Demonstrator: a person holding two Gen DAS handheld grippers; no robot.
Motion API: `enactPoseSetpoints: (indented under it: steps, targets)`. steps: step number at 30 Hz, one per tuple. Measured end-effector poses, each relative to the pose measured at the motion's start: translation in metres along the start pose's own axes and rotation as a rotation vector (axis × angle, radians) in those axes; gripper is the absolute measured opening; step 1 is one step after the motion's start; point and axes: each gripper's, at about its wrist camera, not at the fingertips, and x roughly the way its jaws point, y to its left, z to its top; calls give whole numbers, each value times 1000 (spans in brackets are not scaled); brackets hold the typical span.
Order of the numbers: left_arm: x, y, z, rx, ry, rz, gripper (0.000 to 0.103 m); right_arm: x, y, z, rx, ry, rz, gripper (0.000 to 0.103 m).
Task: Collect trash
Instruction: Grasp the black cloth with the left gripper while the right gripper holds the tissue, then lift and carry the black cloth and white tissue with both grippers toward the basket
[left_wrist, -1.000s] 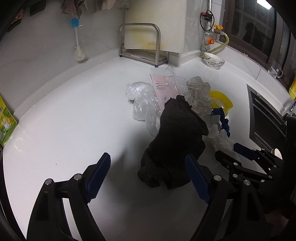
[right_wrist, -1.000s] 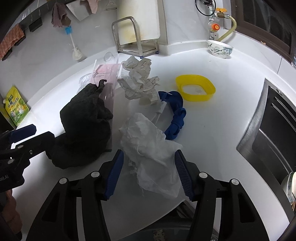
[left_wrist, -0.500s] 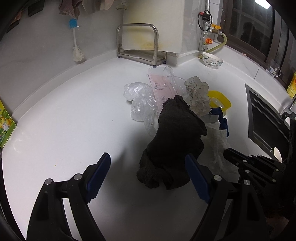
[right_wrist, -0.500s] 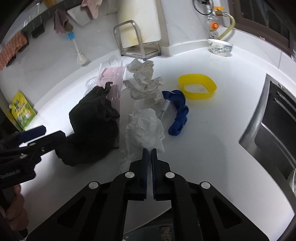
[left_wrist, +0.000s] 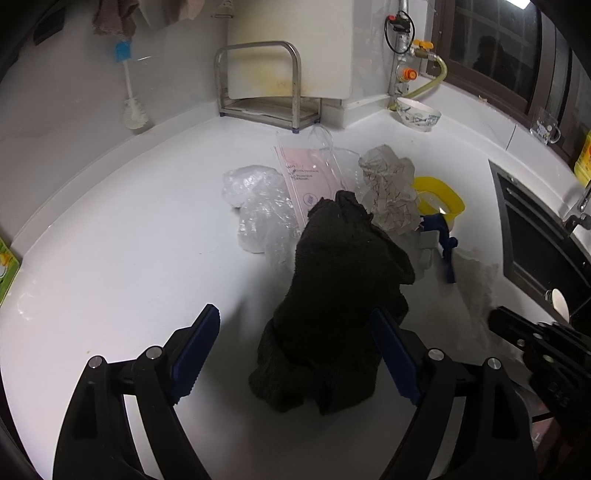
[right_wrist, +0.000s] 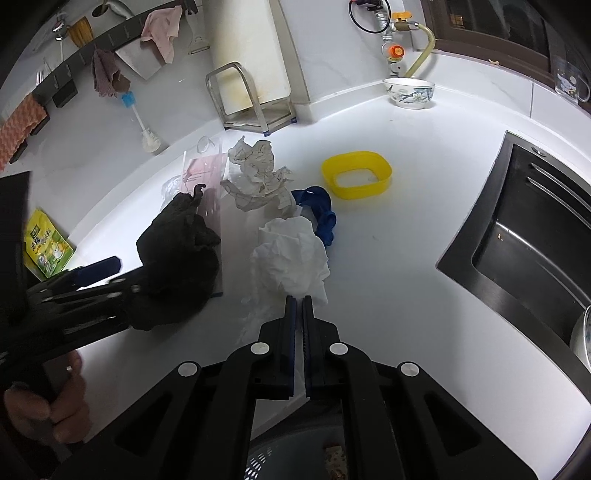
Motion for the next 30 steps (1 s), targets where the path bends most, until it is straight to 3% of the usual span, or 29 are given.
enactPoseSetpoints:
  steps: [1,3,6,12,23,30]
  targets:
    - [3,0,0,1,3,1,78,-1,0,-1,-1,0,1,4]
    - [8,-1,1,-7,17,-3,58,-1,0,-2,1,0,-1,4]
    - [11,-1,0,-24,29,-26,37,-1,0,-4,10,1,0,4]
    - [5,-2,-2,-14,32,-57,10,-1,0,-7,9,0,0,4]
    - [-33,3,4,-38,-22,-77,5,-11,10,-8,-5,-8,13,4]
    - [-58,4,4,-42,-50,-50,5,-25,14,-9,-19,-20,27,4]
